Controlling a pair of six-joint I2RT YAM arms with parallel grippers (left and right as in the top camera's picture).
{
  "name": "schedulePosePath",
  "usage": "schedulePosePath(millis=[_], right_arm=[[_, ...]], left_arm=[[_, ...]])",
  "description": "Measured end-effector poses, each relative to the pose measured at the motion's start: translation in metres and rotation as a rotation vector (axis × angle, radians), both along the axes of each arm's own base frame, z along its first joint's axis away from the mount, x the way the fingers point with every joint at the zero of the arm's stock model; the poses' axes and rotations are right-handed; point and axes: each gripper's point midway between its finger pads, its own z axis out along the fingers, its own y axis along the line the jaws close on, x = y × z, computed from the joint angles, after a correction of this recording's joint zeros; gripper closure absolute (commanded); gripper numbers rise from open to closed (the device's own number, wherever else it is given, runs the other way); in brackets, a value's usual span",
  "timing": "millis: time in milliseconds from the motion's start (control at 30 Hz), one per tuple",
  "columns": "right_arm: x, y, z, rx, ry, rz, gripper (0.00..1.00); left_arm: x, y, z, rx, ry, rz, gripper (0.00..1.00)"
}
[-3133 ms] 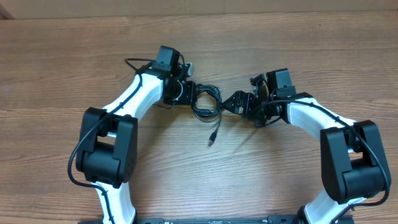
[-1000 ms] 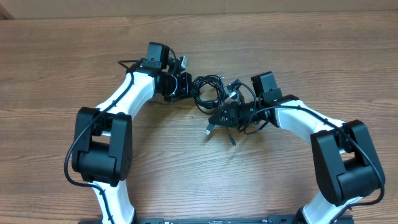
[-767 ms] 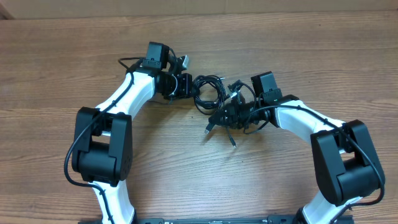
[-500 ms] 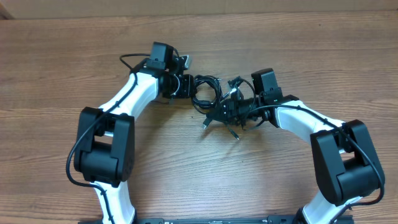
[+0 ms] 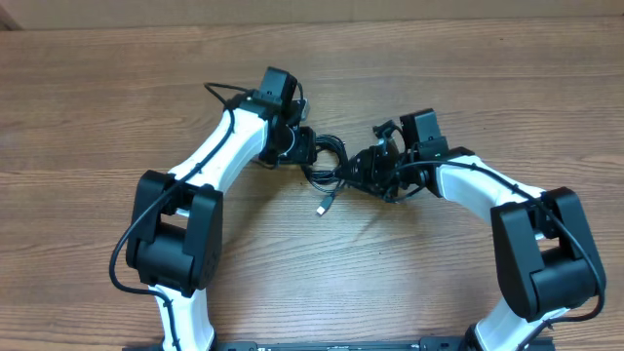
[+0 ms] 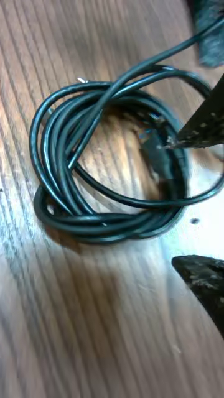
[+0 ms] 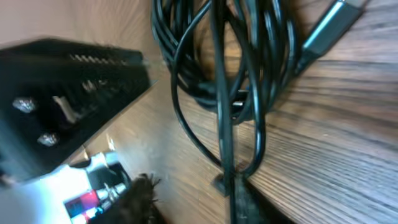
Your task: Untangle cables
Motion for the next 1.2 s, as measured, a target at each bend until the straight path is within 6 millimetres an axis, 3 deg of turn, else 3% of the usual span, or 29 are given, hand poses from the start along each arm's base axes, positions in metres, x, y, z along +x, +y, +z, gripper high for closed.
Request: schedulePosePath(millis=[100, 200, 267, 467, 633, 733, 833, 1000, 1200], right_arm=[[0.005, 0.001, 0.006, -0.001, -0.018, 0.006, 0.5], [0.017, 0.006, 0.019, 0.01, -0.07, 0.014, 0.54], [0.021, 0.008, 0.022, 0.012, -0.097, 0.015, 0.57], [0.016, 0.017, 0.011, -0.067, -0.109, 0.02, 0.55], [0.009, 0.011, -0.002, -0.15, -0.072, 0.009, 0.55], [0.009, 0.009, -0.004, -0.167, -0.077, 0.004, 0.55], [0.01, 0.008, -0.005, -0.172, -0.081, 0.004, 0.55], [0.01, 0.008, -0.005, -0.174, -0.086, 0.006, 0.54], [0.011, 0.006, -0.007, -0.191, -0.085, -0.001, 0.54]], left_arm=[[0.014, 0.002, 0.026, 0.033, -0.039, -0.006, 0.53], [0.039, -0.001, 0.06, 0.041, -0.148, -0.029, 0.56], [0.046, 0.0, 0.067, 0.049, -0.181, -0.033, 0.58], [0.049, 0.007, 0.045, 0.107, -0.163, -0.038, 0.54], [0.04, 0.01, -0.012, 0.143, -0.04, -0.048, 0.56], [0.036, 0.014, -0.037, 0.149, 0.022, -0.031, 0.62], [0.038, 0.016, -0.04, 0.112, 0.04, 0.0, 0.66], [0.04, 0.019, -0.037, 0.042, 0.064, 0.021, 0.6], [0.043, 0.021, -0.032, -0.048, 0.082, 0.04, 0.65]])
